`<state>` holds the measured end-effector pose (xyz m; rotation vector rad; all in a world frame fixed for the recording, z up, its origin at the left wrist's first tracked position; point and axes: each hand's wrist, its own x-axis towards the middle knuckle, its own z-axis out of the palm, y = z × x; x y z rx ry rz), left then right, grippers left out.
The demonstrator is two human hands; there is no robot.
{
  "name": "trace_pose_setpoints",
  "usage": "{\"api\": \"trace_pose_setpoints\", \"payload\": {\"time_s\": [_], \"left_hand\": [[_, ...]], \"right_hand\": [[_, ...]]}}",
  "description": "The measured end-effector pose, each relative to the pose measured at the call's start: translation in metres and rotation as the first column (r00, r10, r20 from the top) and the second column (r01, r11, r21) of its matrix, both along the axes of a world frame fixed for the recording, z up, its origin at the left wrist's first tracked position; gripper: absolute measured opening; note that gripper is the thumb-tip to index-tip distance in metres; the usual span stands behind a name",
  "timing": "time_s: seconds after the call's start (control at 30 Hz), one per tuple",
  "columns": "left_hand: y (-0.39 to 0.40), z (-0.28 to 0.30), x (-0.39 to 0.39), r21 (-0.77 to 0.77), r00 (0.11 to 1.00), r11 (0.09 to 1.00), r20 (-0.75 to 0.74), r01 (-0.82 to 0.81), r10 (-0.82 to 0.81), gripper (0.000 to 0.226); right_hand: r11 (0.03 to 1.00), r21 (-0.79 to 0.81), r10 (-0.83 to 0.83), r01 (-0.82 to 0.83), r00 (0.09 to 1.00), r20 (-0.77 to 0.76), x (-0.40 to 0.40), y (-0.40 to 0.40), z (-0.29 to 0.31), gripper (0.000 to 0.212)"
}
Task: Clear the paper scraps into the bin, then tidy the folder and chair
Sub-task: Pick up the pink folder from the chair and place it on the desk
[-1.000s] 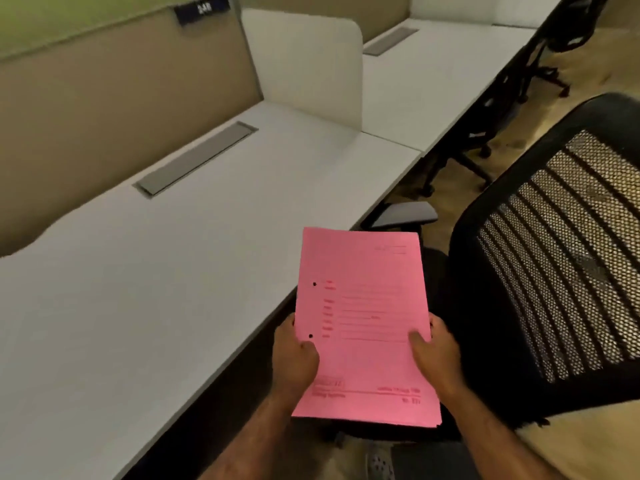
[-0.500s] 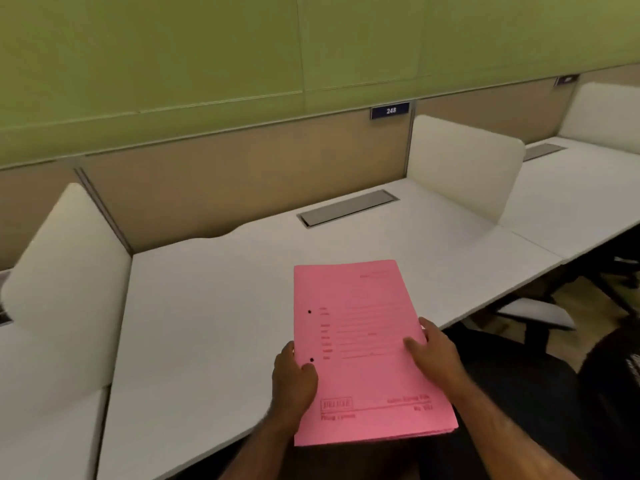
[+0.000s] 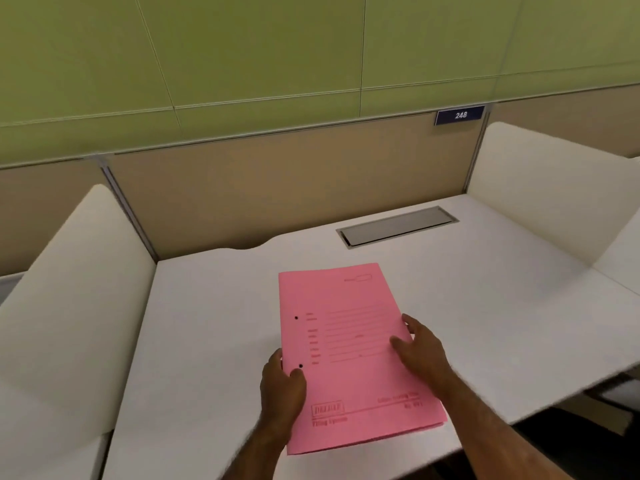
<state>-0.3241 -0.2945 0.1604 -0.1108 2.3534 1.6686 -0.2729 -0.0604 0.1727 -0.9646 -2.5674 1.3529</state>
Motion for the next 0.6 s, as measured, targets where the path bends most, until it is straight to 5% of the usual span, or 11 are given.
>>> {"api": "trace_pose_setpoints", "payload": {"time_s": [0.6], "left_hand": [[0.117,-0.071,-0.290,-0.133,0.969,0.970,0.119,-0.202,0.218,0.030]], "right_hand": [[0.985,0.008,0.167,-0.173,0.963,0.209,-0.319,0.105,-0.071,0.071]]}}
